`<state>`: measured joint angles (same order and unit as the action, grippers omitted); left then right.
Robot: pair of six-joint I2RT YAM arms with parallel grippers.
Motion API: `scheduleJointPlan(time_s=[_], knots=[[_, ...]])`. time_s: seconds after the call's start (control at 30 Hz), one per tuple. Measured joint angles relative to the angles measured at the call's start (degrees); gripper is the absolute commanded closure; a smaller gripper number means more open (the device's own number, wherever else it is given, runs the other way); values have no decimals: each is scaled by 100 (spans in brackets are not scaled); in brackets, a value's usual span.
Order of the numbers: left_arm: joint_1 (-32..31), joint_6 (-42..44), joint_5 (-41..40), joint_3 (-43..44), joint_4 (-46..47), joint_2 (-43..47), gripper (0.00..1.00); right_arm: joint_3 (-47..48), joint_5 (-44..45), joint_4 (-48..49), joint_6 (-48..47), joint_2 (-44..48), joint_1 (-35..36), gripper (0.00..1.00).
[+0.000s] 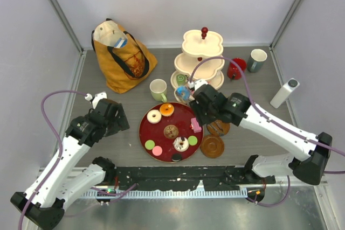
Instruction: Serve the afternoon tea
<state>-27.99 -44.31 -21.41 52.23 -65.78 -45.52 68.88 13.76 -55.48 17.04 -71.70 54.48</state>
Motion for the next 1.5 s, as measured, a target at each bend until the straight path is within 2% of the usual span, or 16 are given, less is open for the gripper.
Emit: scheduleJointPlan(time_s=[0.27,0.47,0.9,1.27,1.5], knots=[[0,0,0,0,15,0,1,887,72,415,-114,-140,-861,57],[0,0,2,0,20,4,0,1720,37,540,-337,-903,-1215,57],[0,4,9,0,33,42,0,2575,-214,518,-710,-2232,-1342,57],[0,4,22,0,35,76,0,3246,527,234,-826,-3036,-1561,57],[0,4,22,0,35,79,0,3248,831,57,-811,-3108,-1631,49]])
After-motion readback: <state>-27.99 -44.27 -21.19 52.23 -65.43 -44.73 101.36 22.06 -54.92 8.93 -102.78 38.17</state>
